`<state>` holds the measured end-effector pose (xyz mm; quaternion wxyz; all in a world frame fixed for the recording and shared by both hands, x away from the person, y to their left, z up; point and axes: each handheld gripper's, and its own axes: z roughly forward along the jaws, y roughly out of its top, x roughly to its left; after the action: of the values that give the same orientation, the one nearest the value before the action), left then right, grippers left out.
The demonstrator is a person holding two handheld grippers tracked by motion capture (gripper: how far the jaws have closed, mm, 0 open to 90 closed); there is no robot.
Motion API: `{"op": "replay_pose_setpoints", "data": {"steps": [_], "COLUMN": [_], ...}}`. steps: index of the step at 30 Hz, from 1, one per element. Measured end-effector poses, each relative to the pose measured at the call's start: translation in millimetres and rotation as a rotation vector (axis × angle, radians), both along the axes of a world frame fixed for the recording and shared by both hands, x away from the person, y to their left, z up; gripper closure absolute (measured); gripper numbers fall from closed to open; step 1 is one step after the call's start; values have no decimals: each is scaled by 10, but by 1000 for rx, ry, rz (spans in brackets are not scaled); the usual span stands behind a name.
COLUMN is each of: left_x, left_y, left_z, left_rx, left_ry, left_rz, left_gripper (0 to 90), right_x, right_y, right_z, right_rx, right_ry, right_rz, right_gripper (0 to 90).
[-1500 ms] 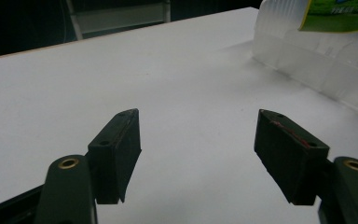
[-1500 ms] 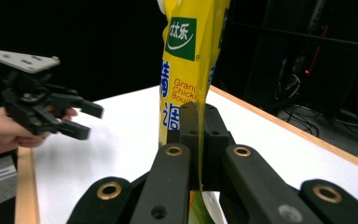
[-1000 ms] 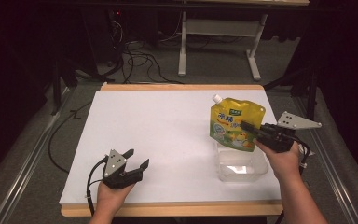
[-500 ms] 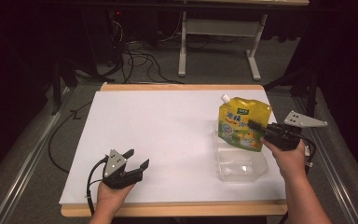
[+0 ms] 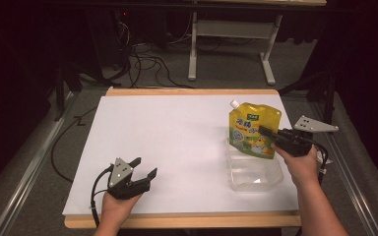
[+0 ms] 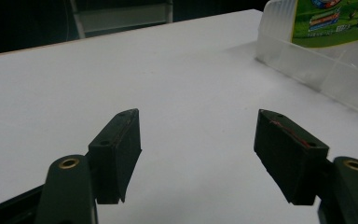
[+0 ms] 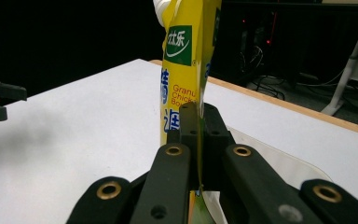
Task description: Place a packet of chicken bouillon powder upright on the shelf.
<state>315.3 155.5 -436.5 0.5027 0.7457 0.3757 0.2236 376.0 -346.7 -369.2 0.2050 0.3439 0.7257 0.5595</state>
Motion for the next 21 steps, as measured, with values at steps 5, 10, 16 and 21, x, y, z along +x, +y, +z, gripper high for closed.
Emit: {"op": "replay_pose_setpoints", "data": {"steps": [5, 10, 16, 21], "left_x": [-9, -23, -26, -27], "left_y": [9, 18, 32, 27], "left_z": [1, 5, 10, 13], "left_rx": [-2, -4, -5, -3], "left_ry": [-1, -2, -3, -5], "left_rz": [6, 9, 13, 9], "left_gripper": [323, 323, 323, 323], "right_x": [29, 66, 80, 87], "right_y": [26, 80, 96, 100], "right_z": [-8, -30, -61, -103], "right_rx": [-1, -12, -18, -31], "right_ry": [-1, -1, 6, 14], "right_rz": [-3, 4, 2, -5], "right_gripper": [900, 900, 900, 900]}}
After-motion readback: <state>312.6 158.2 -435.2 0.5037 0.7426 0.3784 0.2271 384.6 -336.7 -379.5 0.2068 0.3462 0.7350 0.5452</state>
